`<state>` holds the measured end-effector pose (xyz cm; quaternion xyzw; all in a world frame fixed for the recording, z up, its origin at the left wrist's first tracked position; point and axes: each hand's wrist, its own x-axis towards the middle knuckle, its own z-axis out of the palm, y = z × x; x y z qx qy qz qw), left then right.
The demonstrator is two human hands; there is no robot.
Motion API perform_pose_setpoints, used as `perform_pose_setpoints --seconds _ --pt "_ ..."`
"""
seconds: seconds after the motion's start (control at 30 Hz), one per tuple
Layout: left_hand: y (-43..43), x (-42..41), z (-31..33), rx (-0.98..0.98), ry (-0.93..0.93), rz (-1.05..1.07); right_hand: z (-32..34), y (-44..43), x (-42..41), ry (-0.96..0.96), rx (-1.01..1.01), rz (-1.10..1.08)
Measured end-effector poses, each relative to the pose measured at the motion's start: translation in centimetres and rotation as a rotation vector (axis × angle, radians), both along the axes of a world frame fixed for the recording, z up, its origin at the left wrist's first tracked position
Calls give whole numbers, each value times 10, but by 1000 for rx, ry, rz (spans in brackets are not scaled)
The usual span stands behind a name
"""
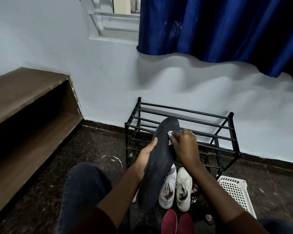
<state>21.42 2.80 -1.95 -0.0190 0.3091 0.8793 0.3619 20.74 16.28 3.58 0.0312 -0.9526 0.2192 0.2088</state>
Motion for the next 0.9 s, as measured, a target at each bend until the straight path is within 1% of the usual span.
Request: perform_pose_setpoints --seconds 0.07,0.17,0.23,0.27,0.33,0.37,0.43,0.53,0.57,0.6,0.63,0.67,0.73,0.8,0.83,0.9 --pt "2 -2 4 60 16 27 -1 -6 7 30 5 24" --pt "3 -9 5 121 6 72 -14 -28 55 78 61 246" --pt "2 -12 -1 155 -55 60 -25 -37 92 81 78 431" --pt "2 -14 -6 155 -85 69 -30 -37 102 88 102 495" --pt "2 -13 -6 129 -57 59 -32 -31 98 157 178 541" --pt "3 -12 -4 125 -21 55 -29 -27 85 190 203 516" --pt "7 -8 0 111 1 78 -17 -14 46 231 226 377" --pt "10 -1 -4 4 0 54 5 9 -14 200 137 71" --pt "10 1 -4 0 12 46 9 11 -22 196 115 9" --pt "10 1 -2 19 40 59 10 9 -22 198 116 -1" --pt "10 -1 -1 48 73 72 6 4 -14 215 133 36" --pt "10 -4 -1 69 88 83 -2 -4 3 231 138 118" --pt "7 -9 -1 98 70 80 -19 -19 53 198 125 370" --pt "5 -10 -6 100 5 40 -34 -25 94 157 135 591" --pt "6 -10 -9 75 -27 26 -39 -24 101 162 162 648" --pt "8 -8 -9 44 -23 7 -41 -19 87 217 183 653"
